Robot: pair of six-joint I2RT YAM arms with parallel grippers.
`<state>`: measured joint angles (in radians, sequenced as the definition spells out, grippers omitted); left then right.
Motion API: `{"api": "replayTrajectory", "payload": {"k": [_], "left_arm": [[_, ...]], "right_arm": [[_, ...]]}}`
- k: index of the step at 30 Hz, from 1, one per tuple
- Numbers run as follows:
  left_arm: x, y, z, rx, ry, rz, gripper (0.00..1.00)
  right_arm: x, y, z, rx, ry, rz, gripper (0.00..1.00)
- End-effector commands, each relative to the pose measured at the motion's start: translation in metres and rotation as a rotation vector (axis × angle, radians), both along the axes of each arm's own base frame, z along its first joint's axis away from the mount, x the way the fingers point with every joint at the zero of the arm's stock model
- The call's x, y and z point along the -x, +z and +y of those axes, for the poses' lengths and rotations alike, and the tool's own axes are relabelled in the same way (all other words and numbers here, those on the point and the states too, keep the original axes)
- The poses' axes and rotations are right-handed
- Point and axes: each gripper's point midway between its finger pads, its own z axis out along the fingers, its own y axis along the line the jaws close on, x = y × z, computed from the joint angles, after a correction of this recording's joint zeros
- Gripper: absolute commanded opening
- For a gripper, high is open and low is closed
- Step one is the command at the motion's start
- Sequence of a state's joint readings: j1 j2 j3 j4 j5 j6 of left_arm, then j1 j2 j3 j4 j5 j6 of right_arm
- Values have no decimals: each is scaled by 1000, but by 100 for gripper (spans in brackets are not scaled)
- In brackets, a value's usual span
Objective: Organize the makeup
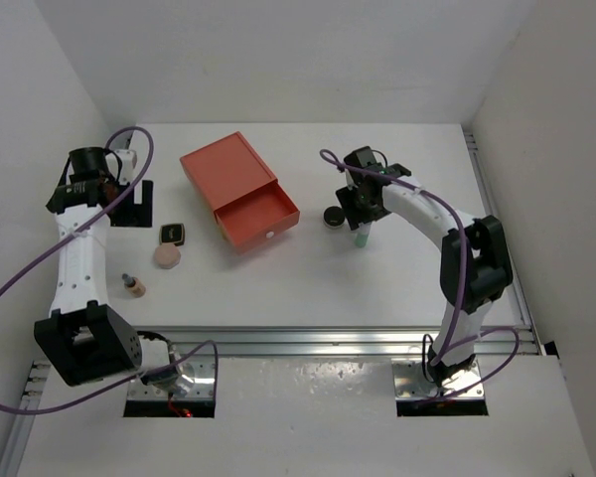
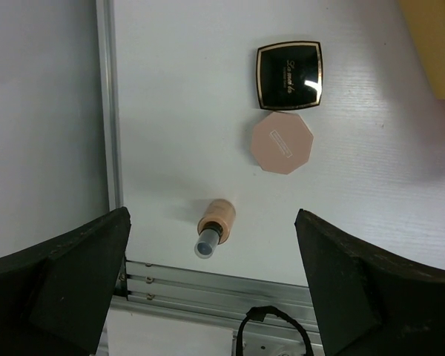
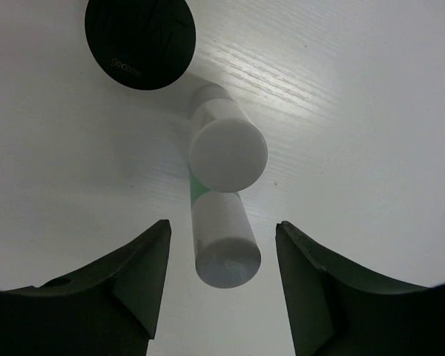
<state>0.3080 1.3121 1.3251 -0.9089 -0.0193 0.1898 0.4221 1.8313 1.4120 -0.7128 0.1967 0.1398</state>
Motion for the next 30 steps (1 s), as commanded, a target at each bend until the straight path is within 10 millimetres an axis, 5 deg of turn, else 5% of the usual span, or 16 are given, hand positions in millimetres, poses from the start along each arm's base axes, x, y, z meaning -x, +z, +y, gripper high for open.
{"api": "replayTrajectory", "payload": {"k": [1,5,11,16,19,24,30], "left_arm": [[-15,19,-1,1,-22,-79,100],[-18,18,0,1,-22,-79,100],[-23,20,0,5,-28,-90,100],[-33,23,-1,0,-51,-108,100],[-44,32,-8,-34,-108,-141,100],[-69,52,-32,-114,-261,-208,100],[-124,49,-78,-116,-396,-219,100]], "right_arm": [[-8,6,-2,11,-19,-33,59],[-10,1,-3,17,-29,-27,43],[-2,-1,-5,26,-40,5,41],[5,4,-8,20,-44,10,1],[14,18,-7,17,-31,14,0],[33,71,11,-20,121,-23,0],[49,155,68,-236,418,-225,0]]}}
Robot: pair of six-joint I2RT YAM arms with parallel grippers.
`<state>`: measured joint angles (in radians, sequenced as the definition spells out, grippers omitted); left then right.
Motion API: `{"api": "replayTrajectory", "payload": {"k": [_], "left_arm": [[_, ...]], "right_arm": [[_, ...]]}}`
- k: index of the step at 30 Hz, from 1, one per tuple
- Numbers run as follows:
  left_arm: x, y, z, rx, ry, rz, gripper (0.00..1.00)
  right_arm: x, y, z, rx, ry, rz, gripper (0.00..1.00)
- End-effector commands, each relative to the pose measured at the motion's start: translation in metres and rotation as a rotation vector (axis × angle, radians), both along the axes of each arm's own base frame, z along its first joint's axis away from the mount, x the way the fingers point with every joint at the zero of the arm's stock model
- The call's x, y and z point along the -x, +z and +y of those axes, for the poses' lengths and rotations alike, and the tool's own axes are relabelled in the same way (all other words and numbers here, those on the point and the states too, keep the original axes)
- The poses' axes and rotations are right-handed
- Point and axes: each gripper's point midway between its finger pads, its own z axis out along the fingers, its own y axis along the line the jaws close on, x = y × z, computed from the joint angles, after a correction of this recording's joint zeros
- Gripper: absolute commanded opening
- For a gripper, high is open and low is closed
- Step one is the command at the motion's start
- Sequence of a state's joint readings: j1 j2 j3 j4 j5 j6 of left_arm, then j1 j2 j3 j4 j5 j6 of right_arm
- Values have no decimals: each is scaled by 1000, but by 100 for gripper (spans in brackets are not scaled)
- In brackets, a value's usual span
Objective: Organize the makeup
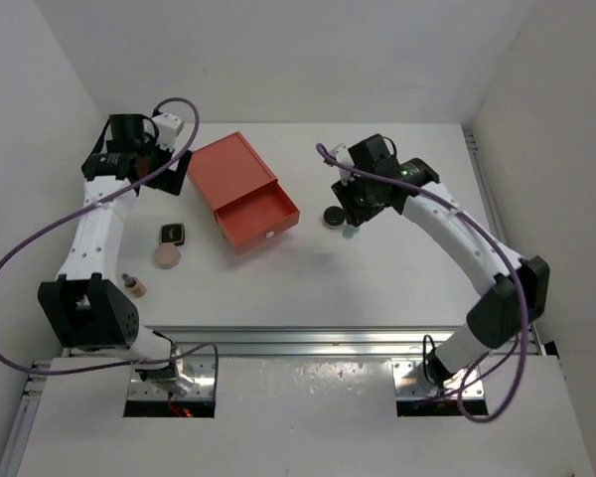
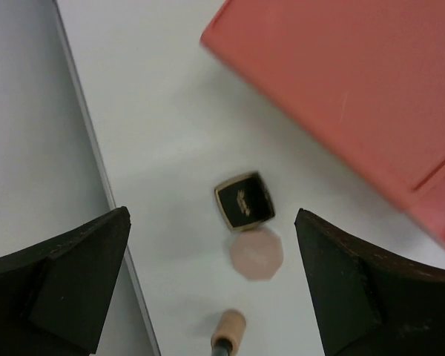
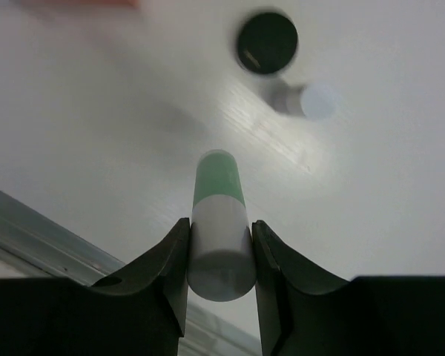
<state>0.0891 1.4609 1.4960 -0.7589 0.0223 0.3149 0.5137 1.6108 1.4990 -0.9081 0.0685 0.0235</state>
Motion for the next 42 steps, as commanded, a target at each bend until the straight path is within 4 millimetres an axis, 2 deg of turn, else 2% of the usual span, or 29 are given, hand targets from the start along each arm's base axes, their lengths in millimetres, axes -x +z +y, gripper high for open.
{"api": "replayTrajectory", "payload": {"k": [1,2,3,4,5,6,7,8,9,10,11,12,13,14,15,17,18,23,24,26,27,28,30,32,36,40,42], "left_arm": [[-42,13,-22,-15,-80,-76,100],[-49,12,-31,-8,-96,-81,100],[-64,14,-37,-2,-112,-97,100],[-70,13,-38,10,-103,-96,100],[-78,14,-47,31,-113,-108,100],[-86,19,-54,41,-120,-123,100],[-97,8,-55,50,-113,-110,100],[-104,5,-62,69,-111,-114,100],[-107,-1,-70,79,-117,-103,100],[-115,-7,-71,91,-107,-101,100],[-118,-10,-78,111,-104,-102,98],[-117,-10,-84,119,-109,-102,98],[-121,-16,-84,119,-109,-105,98],[-121,-19,-90,131,-109,-103,98],[-120,-26,-90,139,-102,-94,98],[-120,-30,-93,134,-103,-93,98],[-121,-33,-93,134,-103,-92,98],[-119,-40,-94,116,-91,-83,98],[-120,-44,-94,115,-90,-74,98],[-119,-48,-93,108,-96,-65,98],[-120,-47,-91,101,-88,-75,98],[-121,-51,-90,94,-79,-67,98],[-122,-51,-88,81,-78,-68,98],[-122,-51,-86,68,-77,-68,98],[-123,-49,-86,69,-77,-78,98],[-124,-54,-84,62,-70,-69,98],[-124,-63,-84,54,-75,-49,98]], "right_arm": [[3,75,53,-243,211,-183,0],[-3,87,67,-307,229,-233,0],[-2,103,91,-436,266,-253,0],[-4,109,102,-503,259,-251,0],[-14,115,116,-566,276,-290,0],[-19,123,139,-674,285,-282,0],[-25,114,151,-704,293,-259,0],[-29,131,169,-787,362,-298,0],[-33,127,185,-817,357,-263,0],[-43,108,196,-817,350,-224,0],[-49,113,210,-853,351,-199,0],[-54,98,219,-854,346,-157,0],[-50,96,226,-880,369,-114,0],[-53,105,233,-919,381,-121,0],[-54,86,241,-926,372,-71,0],[-55,80,247,-956,366,-38,0],[-57,66,249,-948,353,-8,0],[-59,36,251,-947,323,57,0],[-58,32,253,-943,323,65,3],[-62,16,252,-933,304,108,19],[-63,15,252,-930,298,118,45],[-68,7,250,-927,279,132,56],[-76,6,245,-932,252,129,63],[-86,3,239,-934,210,118,64],[-97,12,233,-920,202,75,68],[-106,40,231,-888,247,-23,68],[-111,62,225,-875,239,-84,68]]}}
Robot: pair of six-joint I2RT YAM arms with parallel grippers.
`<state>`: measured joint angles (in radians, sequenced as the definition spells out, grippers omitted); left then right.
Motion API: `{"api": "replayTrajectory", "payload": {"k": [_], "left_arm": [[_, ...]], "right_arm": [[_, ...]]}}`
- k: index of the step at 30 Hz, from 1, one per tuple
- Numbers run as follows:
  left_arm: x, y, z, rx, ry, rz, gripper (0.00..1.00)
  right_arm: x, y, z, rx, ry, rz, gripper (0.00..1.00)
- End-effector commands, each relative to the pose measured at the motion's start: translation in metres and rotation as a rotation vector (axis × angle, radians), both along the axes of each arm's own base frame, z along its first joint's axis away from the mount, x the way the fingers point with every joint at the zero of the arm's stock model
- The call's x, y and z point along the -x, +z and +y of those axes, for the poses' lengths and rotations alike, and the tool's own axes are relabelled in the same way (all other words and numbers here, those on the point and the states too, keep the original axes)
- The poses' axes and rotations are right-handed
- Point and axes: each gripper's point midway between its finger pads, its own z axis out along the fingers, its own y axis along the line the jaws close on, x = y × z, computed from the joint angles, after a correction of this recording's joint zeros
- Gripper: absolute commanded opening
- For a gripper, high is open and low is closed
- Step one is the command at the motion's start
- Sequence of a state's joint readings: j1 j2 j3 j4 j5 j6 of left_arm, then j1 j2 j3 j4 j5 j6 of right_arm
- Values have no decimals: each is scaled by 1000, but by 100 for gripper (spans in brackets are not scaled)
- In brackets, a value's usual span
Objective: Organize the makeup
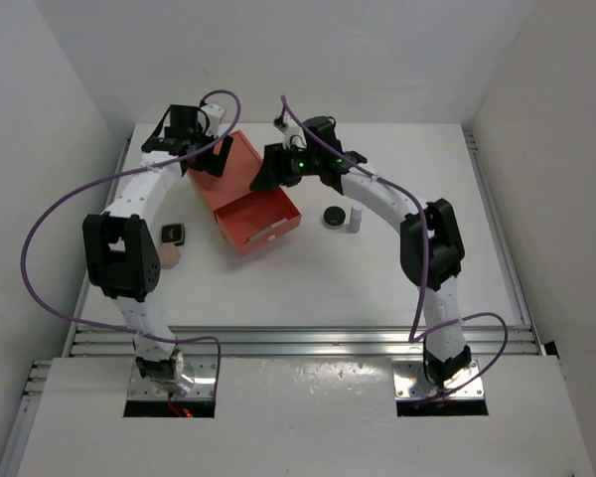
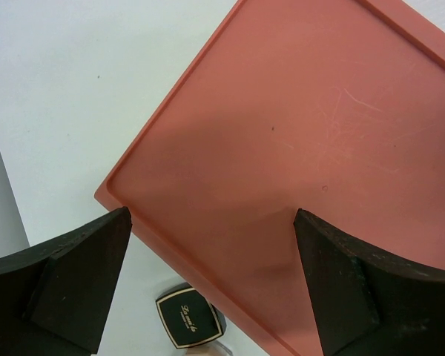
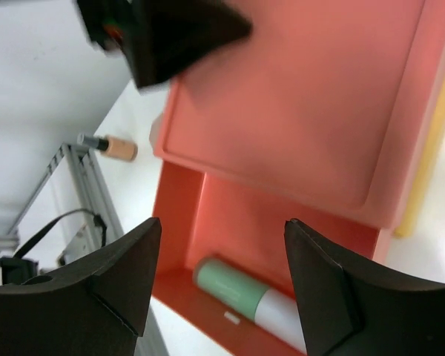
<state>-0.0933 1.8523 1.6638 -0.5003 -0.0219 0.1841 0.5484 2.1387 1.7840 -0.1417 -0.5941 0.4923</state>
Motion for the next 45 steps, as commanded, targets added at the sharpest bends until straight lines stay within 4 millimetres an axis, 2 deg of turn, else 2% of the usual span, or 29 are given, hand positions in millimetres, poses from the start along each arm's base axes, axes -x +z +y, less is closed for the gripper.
{"api": "replayTrajectory", "payload": {"k": [1,2,5,6,8,9,10,11,12,13,14,15,16,17,18,20,23,30,36,40,41,43,45], "left_arm": [[-6,-8,-2,-25,-1,-5,97],[-6,-8,-2,-26,-1,-5,96],[-5,-20,2,-42,15,24,95],[-3,-28,3,-45,14,48,94],[-1,-35,5,-56,23,72,94],[3,-42,5,-59,22,95,92],[4,-42,5,-59,22,95,92],[6,-47,3,-44,20,108,92],[6,-47,0,-33,8,109,92],[8,-56,-2,-21,6,129,92],[8,-56,-4,-14,0,129,92],[9,-56,-8,9,-10,132,92],[9,-61,-10,16,-19,143,91],[9,-62,-12,25,-27,144,91],[9,-62,-16,39,-43,146,91],[9,-67,-18,45,-49,157,91],[9,-67,-18,45,-50,157,91],[14,-74,-25,62,-65,178,91],[20,-82,-29,88,-64,203,91],[20,-82,-29,88,-64,203,91],[20,-82,-29,88,-64,203,91],[20,-82,-29,88,-64,203,91],[20,-82,-29,88,-64,203,91]], "right_arm": [[-13,74,-4,-18,-30,-215,68],[-17,90,-9,-16,-60,-245,68],[-23,106,-22,13,-110,-287,68],[-23,121,-30,2,-128,-305,68],[-25,113,-49,37,-163,-270,68],[-20,127,-58,32,-179,-288,68],[-19,112,-70,77,-202,-254,68],[-22,103,-91,127,-258,-221,68],[-14,90,-110,198,-297,-194,68],[-17,80,-126,260,-345,-191,68],[-18,77,-143,296,-381,-178,68],[-8,52,-165,404,-410,-112,69],[-11,45,-187,479,-463,-109,71],[-11,36,-201,547,-489,-95,73],[3,21,-214,624,-477,-33,78],[7,5,-237,729,-487,-2,82],[14,-18,-249,806,-467,54,86],[11,-60,-257,872,-458,134,87],[5,-83,-259,875,-456,157,80],[1,-92,-252,848,-438,149,71],[-1,-93,-251,846,-438,150,62],[1,-94,-248,838,-428,160,54],[4,-99,-246,827,-417,180,42]]}}
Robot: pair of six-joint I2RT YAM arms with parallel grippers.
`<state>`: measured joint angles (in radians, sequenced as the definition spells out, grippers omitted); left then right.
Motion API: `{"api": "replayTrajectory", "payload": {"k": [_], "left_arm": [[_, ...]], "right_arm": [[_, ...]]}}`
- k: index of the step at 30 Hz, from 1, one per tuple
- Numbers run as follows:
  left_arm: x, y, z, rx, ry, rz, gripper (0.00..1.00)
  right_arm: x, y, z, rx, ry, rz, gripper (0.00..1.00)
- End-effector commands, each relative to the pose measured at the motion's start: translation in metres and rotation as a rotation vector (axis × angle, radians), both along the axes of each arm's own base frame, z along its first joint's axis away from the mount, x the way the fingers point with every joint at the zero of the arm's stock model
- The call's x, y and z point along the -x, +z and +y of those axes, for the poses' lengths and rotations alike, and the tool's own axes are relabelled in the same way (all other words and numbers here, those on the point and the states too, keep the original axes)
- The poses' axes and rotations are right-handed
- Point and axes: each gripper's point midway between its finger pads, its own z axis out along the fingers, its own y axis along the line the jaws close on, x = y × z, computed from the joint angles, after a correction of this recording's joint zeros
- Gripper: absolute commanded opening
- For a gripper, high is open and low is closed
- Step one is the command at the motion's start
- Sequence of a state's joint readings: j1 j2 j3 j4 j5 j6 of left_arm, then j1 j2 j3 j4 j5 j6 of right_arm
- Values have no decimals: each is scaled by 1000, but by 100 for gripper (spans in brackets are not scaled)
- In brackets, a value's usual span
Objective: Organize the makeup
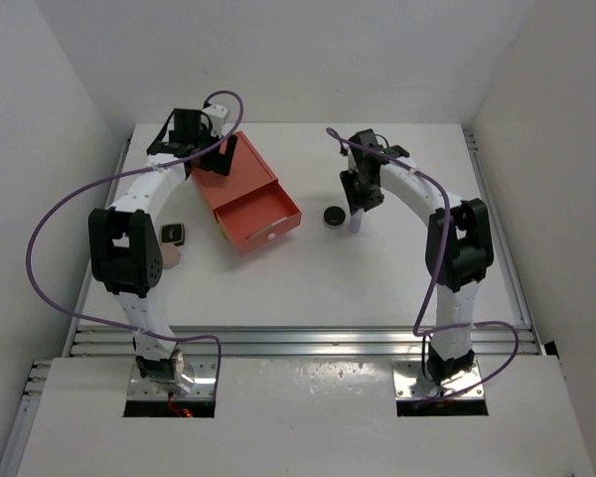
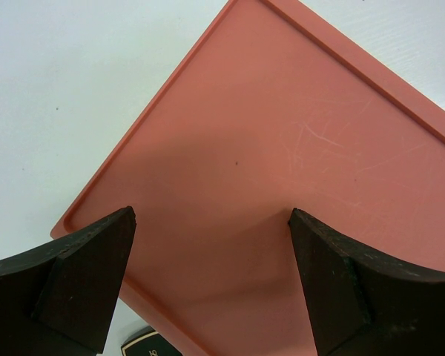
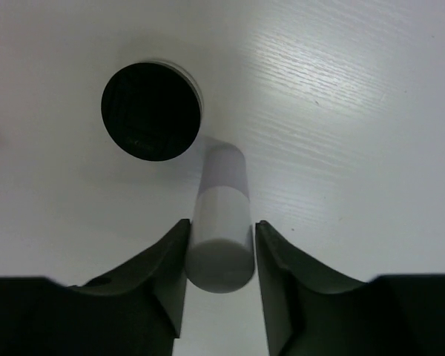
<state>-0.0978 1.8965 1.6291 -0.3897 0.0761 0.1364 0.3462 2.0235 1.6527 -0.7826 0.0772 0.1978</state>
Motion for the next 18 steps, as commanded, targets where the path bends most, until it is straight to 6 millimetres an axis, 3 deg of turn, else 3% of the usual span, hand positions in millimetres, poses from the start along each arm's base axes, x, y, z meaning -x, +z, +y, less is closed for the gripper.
{"api": "replayTrajectory", "payload": {"k": [1,6,8,11,12,14,18], "left_arm": [[36,-64,-6,-18,-24,223,91],[35,-64,-4,-24,-17,222,91],[35,-64,-4,-24,-17,222,91],[35,-64,-4,-24,-17,222,91],[35,-64,-4,-24,-17,222,91],[35,-64,-4,-24,-17,222,91],[35,-64,-4,-24,-17,222,91]], "right_arm": [[-6,-2,7,-44,5,-15,37],[-5,-1,3,-29,-5,-29,5],[-6,8,-3,-1,-17,-52,0],[-10,35,-16,62,-27,-113,0],[-13,60,-19,64,-28,-177,0],[-19,82,-23,101,-34,-257,0],[-31,143,0,59,28,-485,0]]}}
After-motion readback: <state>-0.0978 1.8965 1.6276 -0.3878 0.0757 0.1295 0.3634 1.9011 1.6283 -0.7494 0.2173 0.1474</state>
